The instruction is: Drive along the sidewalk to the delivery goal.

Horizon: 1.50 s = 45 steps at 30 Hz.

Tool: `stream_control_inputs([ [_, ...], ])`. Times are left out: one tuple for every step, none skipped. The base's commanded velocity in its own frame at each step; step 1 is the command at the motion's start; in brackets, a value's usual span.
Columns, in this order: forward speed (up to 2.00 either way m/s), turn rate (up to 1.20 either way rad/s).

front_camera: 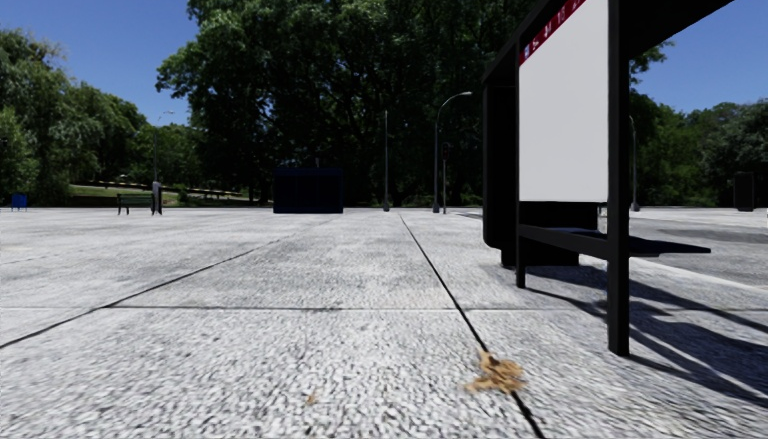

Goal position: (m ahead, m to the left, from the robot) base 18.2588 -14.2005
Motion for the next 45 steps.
stream_control_inputs([
  [2.0, -0.21],
  [2.0, -0.21],
  [2.0, -0.21],
  [2.0, -0.21],
  [2.0, -0.21],
  [2.0, -0.21],
  [2.0, -0.21],
  [2.0, -0.21],
  [2.0, -0.21],
  [2.0, -0.21],
  [2.0, -0.21],
  [2.0, -0.21],
  [2.0, -0.21],
  [2.0, -0.21],
  [2.0, -0.12],
  [2.0, -0.12],
  [2.0, 0.0],
  [2.0, 0.0],
  [2.0, 0.0],
  [2.0, 0.0],
  [2.0, 0.0],
  [2.0, 0.0],
  [2.0, 0.0],
  [2.0, 0.0],
  [2.0, 0.0],
  [2.0, 0.0],
  [2.0, 0.0],
  [2.0, 0.0],
  [2.0, 0.0],
  [2.0, 0.0],
  [2.0, 0.0],
  [2.0, 0.0],
  [2.0, 0.0],
  [2.0, 0.0],
  [2.0, 0.0],
  [2.0, 0.0],
  [2.0, 0.0],
  [2.0, 0.0],
  [2.0, 0.0],
  [2.0, 0.0],
  [2.0, 0.0],
  [2.0, 0.0],
  [2.0, 0.0],
  [2.0, 0.0],
  [2.0, 0.0],
])
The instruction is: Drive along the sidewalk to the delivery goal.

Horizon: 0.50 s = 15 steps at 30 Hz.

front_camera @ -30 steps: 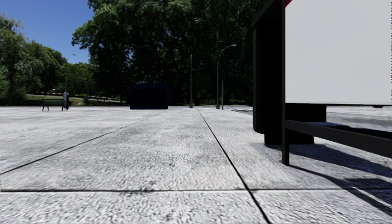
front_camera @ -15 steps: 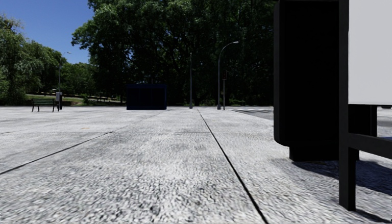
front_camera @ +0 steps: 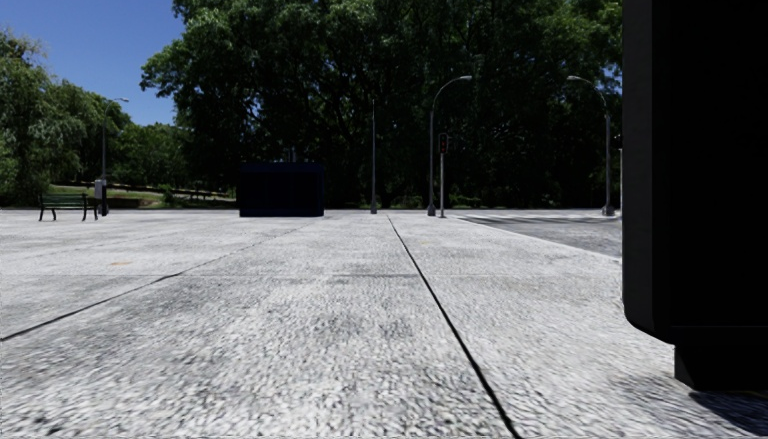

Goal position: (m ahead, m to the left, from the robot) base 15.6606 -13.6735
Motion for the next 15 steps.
stream_control_inputs([
  [2.0, 0.0],
  [2.0, 0.0],
  [2.0, 0.0],
  [2.0, 0.0],
  [2.0, 0.0],
  [2.0, 0.0],
  [2.0, 0.0],
  [2.0, 0.0],
  [2.0, 0.0],
  [2.0, 0.0],
  [2.0, 0.0],
  [2.0, 0.0],
  [2.0, 0.0],
  [2.0, 0.0],
  [2.0, 0.0],
])
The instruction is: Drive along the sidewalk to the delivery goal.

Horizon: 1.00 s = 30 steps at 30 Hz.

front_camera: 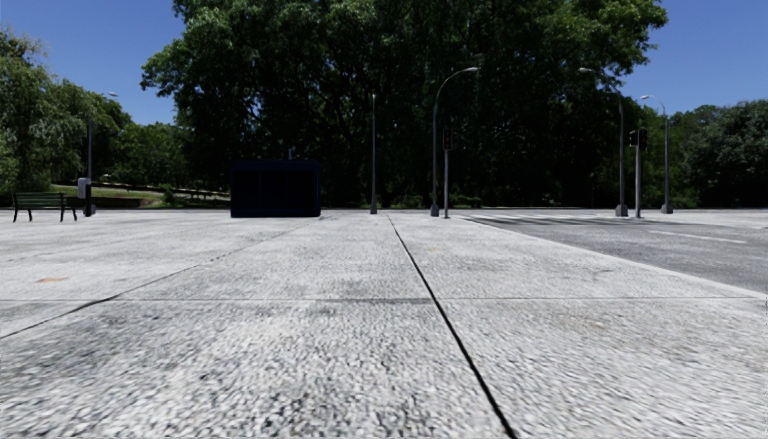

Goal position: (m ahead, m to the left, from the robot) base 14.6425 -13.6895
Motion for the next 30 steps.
stream_control_inputs([
  [2.0, 0.0],
  [2.0, 0.0],
  [2.0, 0.0],
  [2.0, 0.0],
  [2.0, 0.0],
  [2.0, 0.0],
  [2.0, 0.0],
  [2.0, 0.0],
  [2.0, 0.0],
  [2.0, 0.0],
  [2.0, 0.0],
  [2.0, 0.0],
  [2.0, 0.0],
  [2.0, 0.0],
  [2.0, 0.0],
  [2.0, 0.0],
  [2.0, 0.0],
  [2.0, 0.0],
  [2.0, 0.0],
  [2.0, 0.0],
  [2.0, 0.0],
  [2.0, 0.0],
  [2.0, 0.0],
  [2.0, 0.0],
  [2.0, 0.0],
  [2.0, 0.0],
  [2.0, 0.0],
  [2.0, 0.0],
  [2.0, 0.0],
  [2.0, 0.0],
])
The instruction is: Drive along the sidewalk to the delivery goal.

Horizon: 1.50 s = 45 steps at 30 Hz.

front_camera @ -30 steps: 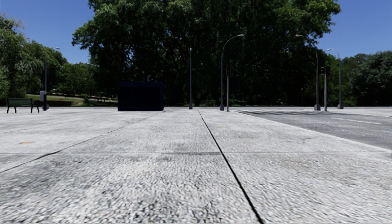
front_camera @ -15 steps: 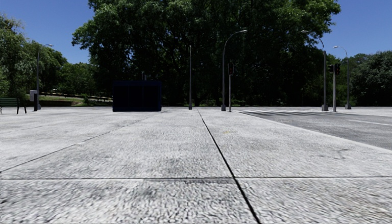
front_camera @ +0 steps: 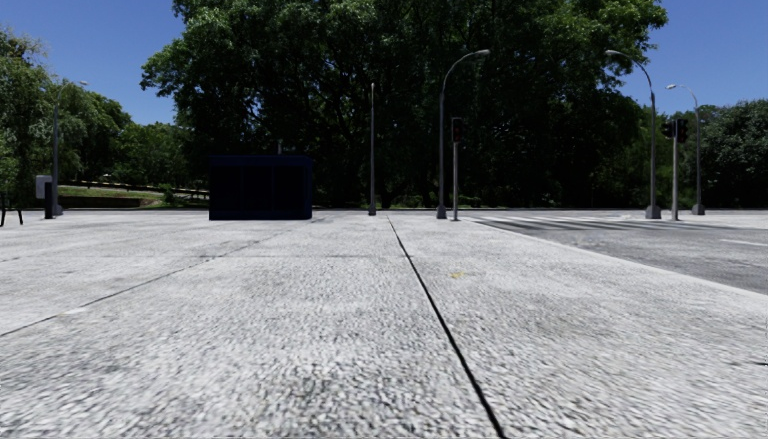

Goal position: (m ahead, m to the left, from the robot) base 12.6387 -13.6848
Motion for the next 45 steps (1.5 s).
stream_control_inputs([
  [2.0, 0.0],
  [2.0, 0.0],
  [2.0, 0.0],
  [2.0, 0.0],
  [2.0, 0.0],
  [2.0, 0.0],
  [2.0, 0.0],
  [2.0, 0.0],
  [2.0, 0.0],
  [2.0, 0.0],
  [2.0, 0.0],
  [2.0, 0.0],
  [2.0, 0.0],
  [2.0, 0.0],
  [2.0, 0.0],
  [2.0, 0.0],
  [2.0, 0.0],
  [2.0, 0.0],
  [2.0, 0.0],
  [2.0, 0.0],
  [2.0, 0.0],
  [2.0, 0.0],
  [2.0, 0.0],
  [2.0, 0.0],
  [2.0, 0.0],
  [2.0, 0.0],
  [2.0, 0.0],
  [2.0, 0.0],
  [2.0, 0.0],
  [2.0, 0.0],
  [2.0, 0.0],
  [2.0, 0.0],
  [2.0, 0.0],
  [2.0, 0.0],
  [2.0, 0.0],
  [2.0, 0.0],
  [2.0, 0.0],
  [2.0, 0.0],
  [2.0, 0.0],
  [2.0, 0.0],
  [2.0, 0.0],
  [2.0, 0.0],
  [2.0, 0.0],
  [2.0, 0.0],
  [2.0, 0.0],
])
